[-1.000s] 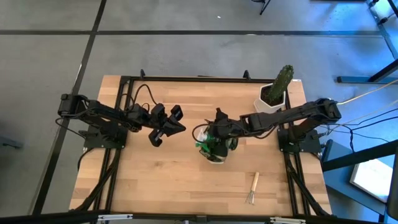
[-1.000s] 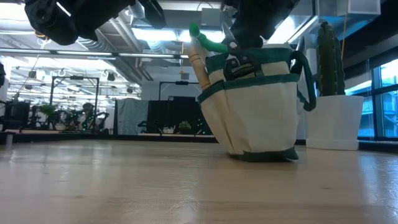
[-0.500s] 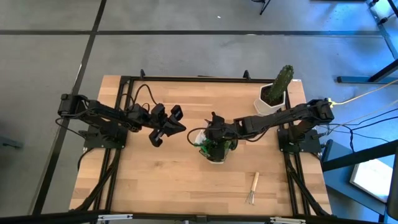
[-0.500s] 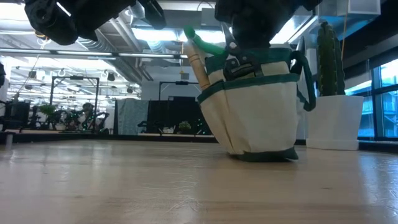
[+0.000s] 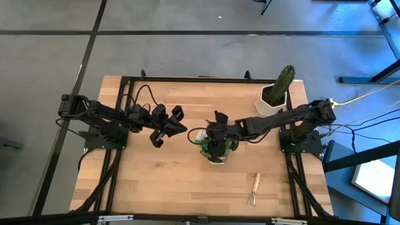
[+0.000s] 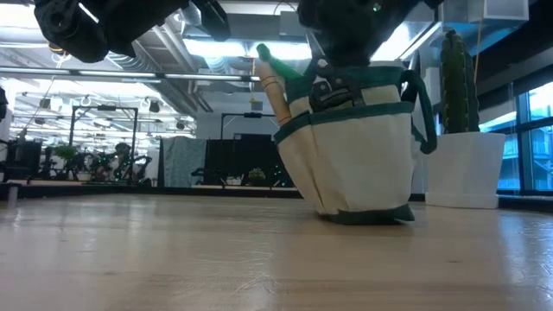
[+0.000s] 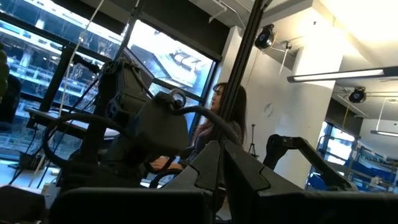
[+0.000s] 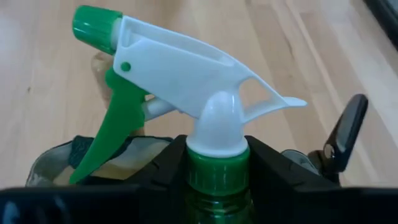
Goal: Pick & Place Garden tools in Gardening bag
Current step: Put the green spray bottle into the green gardening bag
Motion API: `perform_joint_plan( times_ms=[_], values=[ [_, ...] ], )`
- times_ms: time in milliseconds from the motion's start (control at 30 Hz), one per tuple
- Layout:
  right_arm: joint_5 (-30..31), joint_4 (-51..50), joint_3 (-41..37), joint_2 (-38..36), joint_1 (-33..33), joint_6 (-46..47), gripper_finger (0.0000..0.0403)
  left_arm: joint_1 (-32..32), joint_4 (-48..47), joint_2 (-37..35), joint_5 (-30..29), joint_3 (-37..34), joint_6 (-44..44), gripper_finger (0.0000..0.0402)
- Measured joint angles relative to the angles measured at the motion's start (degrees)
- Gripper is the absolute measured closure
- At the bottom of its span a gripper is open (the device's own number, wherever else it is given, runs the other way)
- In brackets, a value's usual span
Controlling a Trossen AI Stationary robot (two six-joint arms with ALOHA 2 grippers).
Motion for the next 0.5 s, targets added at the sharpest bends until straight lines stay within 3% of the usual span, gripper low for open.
perform_joint_plan(
  times_ms=[300,500],
  values=[
    [4.61,0.05,0.0,0.02,2.32,6.49,0.0272,0.0,0.0,0.0,0.04,0.0,0.0,0.0387],
    [16.29,-0.1,0.0,0.0,5.38,12.0,0.0272,0.0,-0.02,0.0,0.06,0.0,0.0,0.0387]
  ],
)
